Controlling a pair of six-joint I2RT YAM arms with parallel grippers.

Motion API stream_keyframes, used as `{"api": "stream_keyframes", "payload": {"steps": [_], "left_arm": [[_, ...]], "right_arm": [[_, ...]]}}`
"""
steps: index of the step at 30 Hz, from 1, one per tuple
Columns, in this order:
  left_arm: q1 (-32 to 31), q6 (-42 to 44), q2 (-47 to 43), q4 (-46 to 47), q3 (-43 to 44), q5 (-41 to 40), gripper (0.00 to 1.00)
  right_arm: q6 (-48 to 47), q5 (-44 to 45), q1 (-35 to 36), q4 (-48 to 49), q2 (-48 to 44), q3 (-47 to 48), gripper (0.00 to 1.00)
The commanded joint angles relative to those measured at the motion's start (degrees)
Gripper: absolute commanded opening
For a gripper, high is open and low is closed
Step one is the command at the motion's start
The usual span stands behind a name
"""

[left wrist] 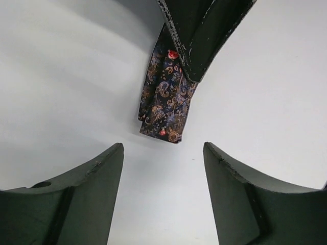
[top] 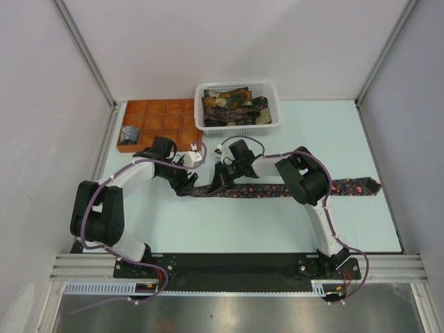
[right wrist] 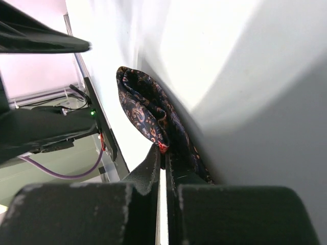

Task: Roll the ties
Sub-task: Roll the tie at the center of the board.

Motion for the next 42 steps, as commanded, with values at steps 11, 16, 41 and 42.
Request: {"api": "stream_keyframes", "payload": {"steps": [11, 16, 41, 42], "left_arm": [[-4.1, 9.7, 1.2, 2.8, 3.1, -0.5, 0.9], [-8.7, 16.0, 5.0, 2.2, 3.3, -4.0, 0.89], [-11.6, 22.2, 9.2, -1.8, 3.8, -5.2, 0.37], [-11.6, 22.0, 9.4, -1.6, 3.9, -5.2, 0.37]], "right_arm": [[-1.1, -0.4, 0.3, 0.2, -1.4, 1.5, 0.0], [-0.8, -0.7, 0.3, 0.9, -1.7, 1.7, 0.0], [-1.5, -2.5, -1.3, -1.2, -3.9, 4.0, 0.38], [-1.6, -2.4, -1.1, -1.2, -3.7, 4.2, 0.37]]}}
